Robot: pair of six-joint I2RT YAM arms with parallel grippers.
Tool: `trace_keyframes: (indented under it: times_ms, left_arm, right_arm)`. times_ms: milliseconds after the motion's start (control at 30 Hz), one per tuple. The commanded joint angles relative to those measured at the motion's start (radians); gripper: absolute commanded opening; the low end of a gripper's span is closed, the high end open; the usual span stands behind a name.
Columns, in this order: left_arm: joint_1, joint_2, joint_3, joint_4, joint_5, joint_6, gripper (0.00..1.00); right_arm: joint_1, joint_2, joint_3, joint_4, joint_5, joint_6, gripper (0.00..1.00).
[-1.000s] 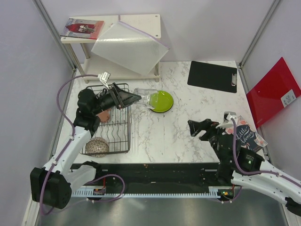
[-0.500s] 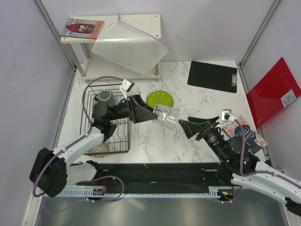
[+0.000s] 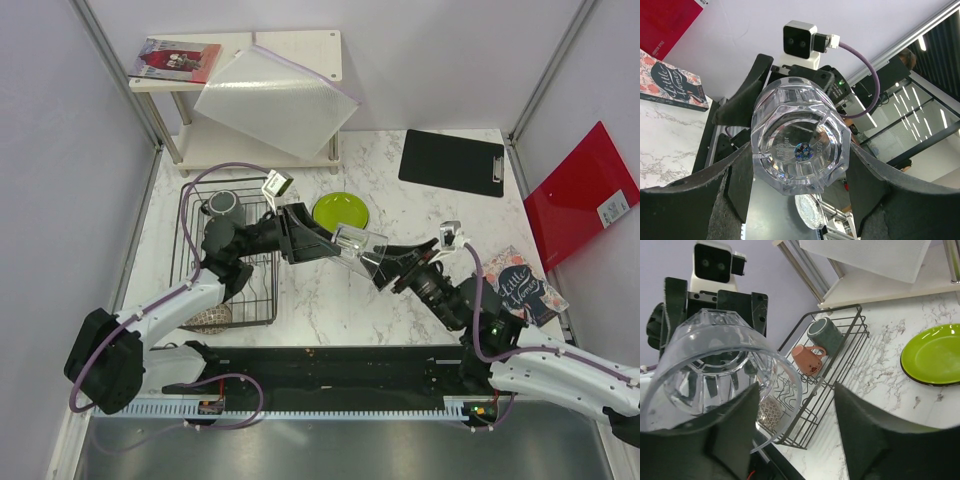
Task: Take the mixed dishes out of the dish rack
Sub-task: Pick up the cup from the dish rack, then place the cup at the center of the board.
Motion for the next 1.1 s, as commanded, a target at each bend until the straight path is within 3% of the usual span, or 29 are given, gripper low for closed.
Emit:
trace_keyframes:
  times_ms: [0, 100, 133, 167, 267, 333, 367, 433, 500, 533, 633, 733, 767, 800, 933, 1067]
  left_arm:
    - [-0.005, -0.016, 0.025, 0.057, -0.013, 0.018, 0.02]
    - [-0.005, -0.041, 0.028, -0.014, -0.015, 0.05, 0.02]
    - [-0.002, -0.056, 0.034, -0.046, -0.013, 0.094, 0.02]
    - [0.0, -0.066, 0.054, -0.155, -0.019, 0.126, 0.02]
    - [0.018, -0.095, 0.103, -0.348, -0.056, 0.267, 0.21]
    - [0.046, -0.096, 0.114, -0.44, -0.064, 0.314, 0.41]
    - [0.056, -0.096, 0.114, -0.449, -0.062, 0.314, 0.44]
    - [0.082, -0.093, 0.107, -0.436, -0.059, 0.306, 0.44]
    - [0.09, -0.072, 0.099, -0.425, -0.05, 0.297, 0.28]
    - [0.092, -0.063, 0.099, -0.388, -0.038, 0.28, 0.25]
    - [0.098, -0.027, 0.111, -0.452, -0.05, 0.265, 0.52]
    - [0.112, -0.02, 0.1, -0.501, -0.081, 0.28, 0.57]
    - [0.118, -0.02, 0.106, -0.535, -0.111, 0.286, 0.67]
    - [0.124, -0.02, 0.111, -0.584, -0.133, 0.298, 0.69]
    - [0.13, -0.049, 0.151, -0.859, -0.349, 0.396, 0.69]
    - [0.132, -0.067, 0.194, -1.083, -0.577, 0.392, 0.69]
  right_arm:
    - [-0.003, 0.012, 0.04, 0.055, -0.01, -0.012, 0.54]
    - [-0.005, -0.017, 0.04, 0.028, 0.015, -0.013, 0.4]
    - [-0.005, -0.026, 0.041, 0.014, 0.033, -0.017, 0.3]
    - [-0.003, -0.035, 0.046, -0.002, 0.041, -0.033, 0.26]
    - [-0.005, -0.084, 0.066, -0.083, 0.1, -0.055, 0.02]
    - [-0.003, -0.126, 0.081, -0.138, 0.145, -0.072, 0.0]
    - [-0.005, -0.138, 0.089, -0.155, 0.157, -0.078, 0.0]
    - [-0.005, -0.161, 0.107, -0.195, 0.174, -0.101, 0.0]
    - [-0.003, -0.169, 0.124, -0.218, 0.18, -0.116, 0.0]
    - [-0.003, -0.167, 0.129, -0.223, 0.174, -0.118, 0.0]
    - [-0.005, -0.161, 0.15, -0.239, 0.174, -0.125, 0.0]
    - [-0.005, -0.154, 0.181, -0.259, 0.202, -0.141, 0.0]
    - [-0.003, -0.149, 0.194, -0.29, 0.223, -0.141, 0.0]
    - [-0.003, -0.123, 0.236, -0.34, 0.254, -0.145, 0.0]
    - [-0.005, 0.003, 0.371, -0.546, 0.558, -0.142, 0.0]
    - [-0.031, 0.196, 0.509, -0.736, 0.734, -0.112, 0.0]
